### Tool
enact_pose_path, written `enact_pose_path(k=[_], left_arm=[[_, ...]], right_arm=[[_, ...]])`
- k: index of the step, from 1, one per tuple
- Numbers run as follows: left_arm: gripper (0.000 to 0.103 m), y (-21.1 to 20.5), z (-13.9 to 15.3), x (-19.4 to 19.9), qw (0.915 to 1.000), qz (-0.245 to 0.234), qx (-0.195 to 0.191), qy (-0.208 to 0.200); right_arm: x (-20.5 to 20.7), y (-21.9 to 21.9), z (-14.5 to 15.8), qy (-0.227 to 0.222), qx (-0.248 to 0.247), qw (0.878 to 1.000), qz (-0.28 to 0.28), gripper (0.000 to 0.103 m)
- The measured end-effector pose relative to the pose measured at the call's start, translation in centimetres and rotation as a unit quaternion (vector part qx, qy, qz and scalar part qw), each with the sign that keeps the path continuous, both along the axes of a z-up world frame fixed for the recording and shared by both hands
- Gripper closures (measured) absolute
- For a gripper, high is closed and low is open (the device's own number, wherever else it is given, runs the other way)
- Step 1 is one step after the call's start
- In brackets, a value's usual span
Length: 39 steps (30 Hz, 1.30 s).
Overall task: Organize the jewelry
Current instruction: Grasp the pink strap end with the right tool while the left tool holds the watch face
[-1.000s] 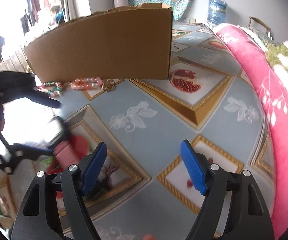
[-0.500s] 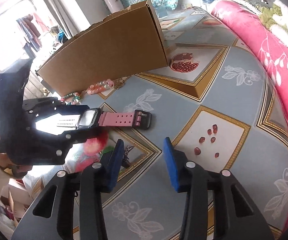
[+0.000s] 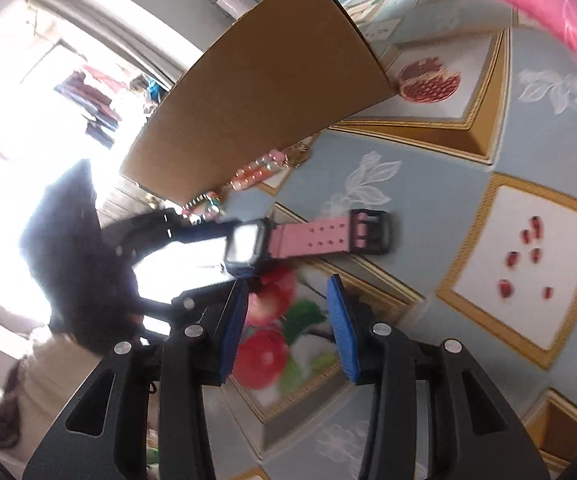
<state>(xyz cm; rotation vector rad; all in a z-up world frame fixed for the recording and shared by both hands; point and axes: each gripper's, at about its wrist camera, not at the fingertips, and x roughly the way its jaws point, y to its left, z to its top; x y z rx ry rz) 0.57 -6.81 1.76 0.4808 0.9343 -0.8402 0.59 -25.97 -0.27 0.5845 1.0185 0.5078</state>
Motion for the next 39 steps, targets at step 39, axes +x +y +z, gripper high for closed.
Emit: enact_pose_path(k=[39], left_arm=[[0.044,8.1,3.0,-2.7,0.9422,0.047,-0.277,0.183]], right_arm=[[2.6,6.3,1.4,0.108,0.104,0.987,0.053,0.088]])
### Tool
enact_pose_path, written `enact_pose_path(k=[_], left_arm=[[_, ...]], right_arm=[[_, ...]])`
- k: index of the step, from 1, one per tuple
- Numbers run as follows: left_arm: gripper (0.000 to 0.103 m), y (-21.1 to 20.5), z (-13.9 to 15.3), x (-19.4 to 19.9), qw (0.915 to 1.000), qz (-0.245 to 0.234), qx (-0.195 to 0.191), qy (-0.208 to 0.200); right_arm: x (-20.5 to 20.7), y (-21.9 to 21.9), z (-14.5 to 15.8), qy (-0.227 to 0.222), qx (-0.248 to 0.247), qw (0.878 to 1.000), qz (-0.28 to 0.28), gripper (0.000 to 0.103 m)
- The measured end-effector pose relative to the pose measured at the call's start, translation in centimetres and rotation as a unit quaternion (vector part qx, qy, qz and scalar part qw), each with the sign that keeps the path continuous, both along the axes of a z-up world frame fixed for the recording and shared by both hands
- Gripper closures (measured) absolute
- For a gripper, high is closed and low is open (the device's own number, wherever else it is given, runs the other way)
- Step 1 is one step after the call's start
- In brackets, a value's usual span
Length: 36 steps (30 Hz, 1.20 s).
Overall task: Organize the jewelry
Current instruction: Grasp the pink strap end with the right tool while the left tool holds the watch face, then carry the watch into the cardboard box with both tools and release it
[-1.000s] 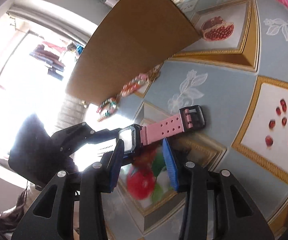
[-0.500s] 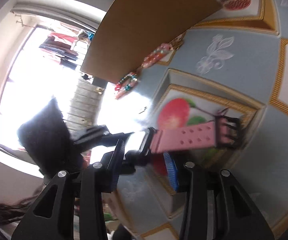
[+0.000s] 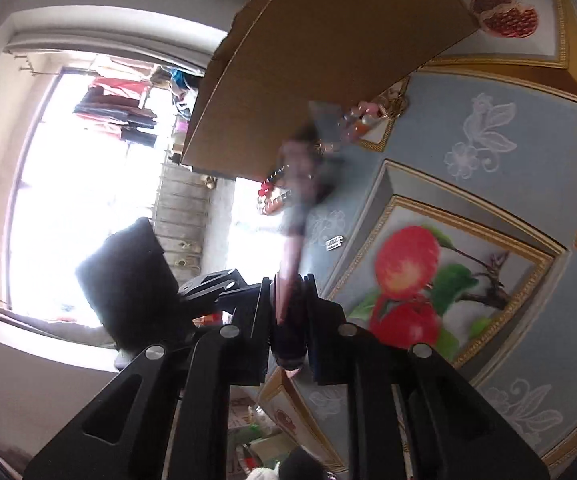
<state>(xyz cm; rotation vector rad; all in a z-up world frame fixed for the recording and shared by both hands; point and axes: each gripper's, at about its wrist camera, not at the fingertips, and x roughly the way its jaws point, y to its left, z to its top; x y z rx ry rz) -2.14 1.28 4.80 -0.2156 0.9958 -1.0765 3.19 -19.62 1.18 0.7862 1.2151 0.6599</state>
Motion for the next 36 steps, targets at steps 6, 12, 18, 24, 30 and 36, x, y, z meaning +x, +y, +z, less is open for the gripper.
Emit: enact_pose_path(k=[6,12,18,24,30,36], left_arm=[[0.035,-2.1,0.5,-1.9,0.9909,-0.018,0.094,-0.095],[0.079,-4.4,0.4,-3.2,0.9795,-0.027,0.131,-0.151],[0.08,-5.3,2.2,-4.2,0.9579,-0.03,0.166,-0.233],[0.08,-4.4,7.9,-1.0,0.9265,-0.011,0.197,-0.321],[0.081,-4.2,13.2,9.2,0.9027,-0.02,0.28,-0.326],[0.082,-4.2,10.4,20.1,0.8825,-0.049,0.375,-0.279]], right_arm=[[0.1,1.5,0.4,-0.01,0.003,1.0,0.012,0.088],[-0.6,2.6,2.1,-0.094,-0.001,0.995,0.038,0.088],[-0.2,1.7,2.8,-0.132,0.032,0.99,0.044,0.088],[3.2,2.0,8.7,-0.214,0.033,0.976,0.032,0.088],[13.0,4.1,13.7,-0.243,0.004,0.97,0.028,0.088],[23.8,5.2,10.4,-0.16,0.002,0.987,-0.01,0.088]])
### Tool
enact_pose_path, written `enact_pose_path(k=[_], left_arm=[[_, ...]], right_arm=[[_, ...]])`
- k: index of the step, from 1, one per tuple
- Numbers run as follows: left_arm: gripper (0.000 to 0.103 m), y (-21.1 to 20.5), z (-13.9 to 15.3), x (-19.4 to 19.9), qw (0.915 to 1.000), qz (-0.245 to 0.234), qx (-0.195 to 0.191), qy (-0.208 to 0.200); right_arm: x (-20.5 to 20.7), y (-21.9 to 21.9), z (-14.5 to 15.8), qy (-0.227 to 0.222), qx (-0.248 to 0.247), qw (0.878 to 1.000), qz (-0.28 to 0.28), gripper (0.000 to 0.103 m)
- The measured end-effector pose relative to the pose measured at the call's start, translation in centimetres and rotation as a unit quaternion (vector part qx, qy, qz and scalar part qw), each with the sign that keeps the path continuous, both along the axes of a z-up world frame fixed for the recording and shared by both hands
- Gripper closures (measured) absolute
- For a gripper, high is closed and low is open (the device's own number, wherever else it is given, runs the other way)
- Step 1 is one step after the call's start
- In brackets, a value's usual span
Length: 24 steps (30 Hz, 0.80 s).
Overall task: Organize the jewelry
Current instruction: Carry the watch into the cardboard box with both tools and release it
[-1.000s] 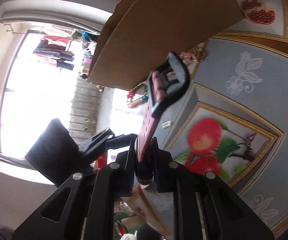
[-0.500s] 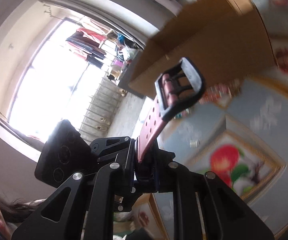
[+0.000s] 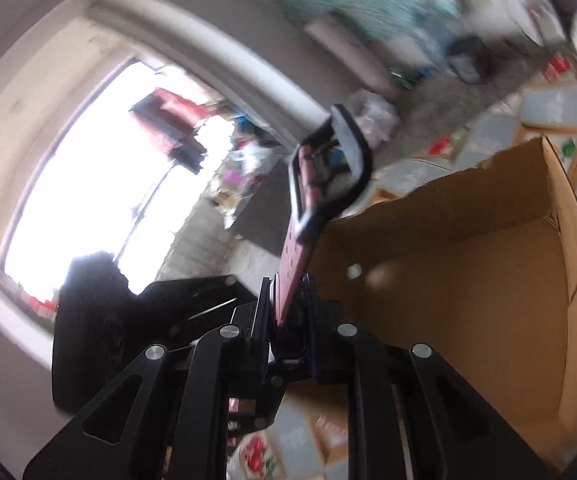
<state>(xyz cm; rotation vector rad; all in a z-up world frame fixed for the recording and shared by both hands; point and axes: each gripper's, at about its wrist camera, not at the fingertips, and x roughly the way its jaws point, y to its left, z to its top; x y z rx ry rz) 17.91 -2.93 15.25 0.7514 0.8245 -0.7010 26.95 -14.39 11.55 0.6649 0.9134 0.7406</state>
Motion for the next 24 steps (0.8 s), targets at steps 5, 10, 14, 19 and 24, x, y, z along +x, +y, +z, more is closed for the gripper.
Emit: enact_pose_path(k=[5,10,14,19,24], left_arm=[[0.082,-0.1,-5.2,6.2,0.9907,0.023,0.027,0.131],[0.082,0.3,-8.3,8.6,0.9793,0.023,0.033,0.198],[0.078,0.4,-9.5,11.0,0.9731,0.05,0.05,0.219],[0.078,0.9,-10.3,12.6,0.9695,0.061,0.057,0.23],[0.079,1.8,-11.3,14.3,0.9613,0.1,0.068,0.248]], right_arm=[[5.1,0.7,-6.5,0.134,0.007,0.991,-0.028,0.088],[6.6,0.8,-10.4,0.217,0.008,0.976,-0.032,0.087],[8.1,1.1,-11.7,0.272,-0.057,0.96,-0.033,0.074],[8.7,0.9,-12.0,0.3,-0.098,0.948,-0.041,0.07],[8.6,1.2,-12.2,0.315,-0.118,0.941,-0.047,0.066]])
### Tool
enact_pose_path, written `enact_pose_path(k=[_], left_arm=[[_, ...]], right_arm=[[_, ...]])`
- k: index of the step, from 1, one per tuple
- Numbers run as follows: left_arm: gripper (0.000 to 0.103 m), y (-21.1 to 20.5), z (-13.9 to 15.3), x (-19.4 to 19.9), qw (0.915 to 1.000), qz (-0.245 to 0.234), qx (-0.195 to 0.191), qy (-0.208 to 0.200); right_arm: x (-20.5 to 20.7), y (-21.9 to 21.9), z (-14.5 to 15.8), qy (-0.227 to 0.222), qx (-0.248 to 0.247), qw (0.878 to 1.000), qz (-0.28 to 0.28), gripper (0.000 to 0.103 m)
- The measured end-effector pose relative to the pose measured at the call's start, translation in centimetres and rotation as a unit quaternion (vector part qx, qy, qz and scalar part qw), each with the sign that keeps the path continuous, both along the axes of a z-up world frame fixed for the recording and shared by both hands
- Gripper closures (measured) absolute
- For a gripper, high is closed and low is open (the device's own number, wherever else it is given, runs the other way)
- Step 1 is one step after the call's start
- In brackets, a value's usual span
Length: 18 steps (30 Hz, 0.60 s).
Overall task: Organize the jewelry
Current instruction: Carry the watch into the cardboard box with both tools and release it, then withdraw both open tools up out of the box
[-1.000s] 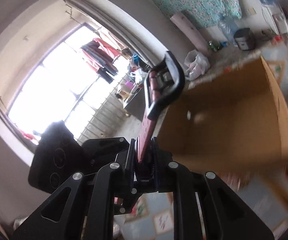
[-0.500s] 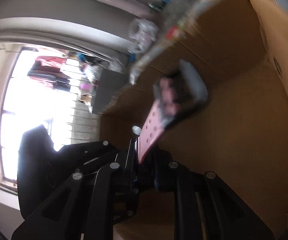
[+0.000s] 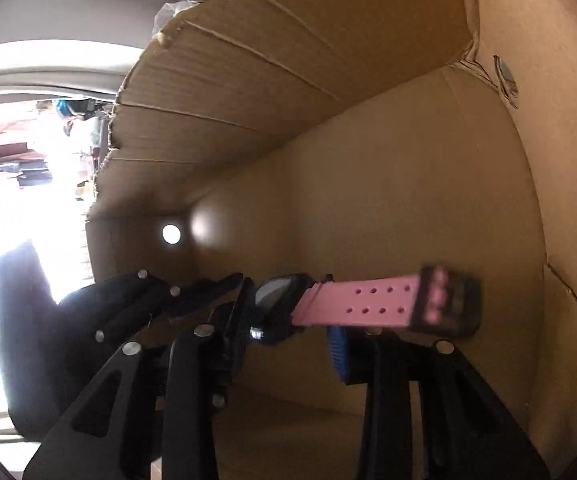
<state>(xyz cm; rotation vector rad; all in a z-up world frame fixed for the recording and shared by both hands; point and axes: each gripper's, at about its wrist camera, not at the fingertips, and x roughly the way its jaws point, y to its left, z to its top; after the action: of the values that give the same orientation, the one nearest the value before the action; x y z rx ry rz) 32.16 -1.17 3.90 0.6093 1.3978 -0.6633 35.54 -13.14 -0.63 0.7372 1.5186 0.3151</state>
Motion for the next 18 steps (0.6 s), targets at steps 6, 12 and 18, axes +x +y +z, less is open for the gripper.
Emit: enact_pose_path(k=[6,12,18], left_arm=[[0.08,0.7,-1.0,1.3,0.9998,0.014,0.01,0.009],[0.08,1.7,-1.5,2.9,0.9985,0.048,0.027,0.004],[0.055,1.5,-1.1,3.6,0.9961,0.01,0.068,-0.055]], right_arm=[[-2.0,-0.4,0.1,0.001,0.016,1.0,-0.003,0.066],[-2.1,-0.3,0.5,-0.016,0.01,1.0,-0.014,0.066],[-3.0,-0.6,0.8,-0.024,-0.002,1.0,-0.012,0.066]])
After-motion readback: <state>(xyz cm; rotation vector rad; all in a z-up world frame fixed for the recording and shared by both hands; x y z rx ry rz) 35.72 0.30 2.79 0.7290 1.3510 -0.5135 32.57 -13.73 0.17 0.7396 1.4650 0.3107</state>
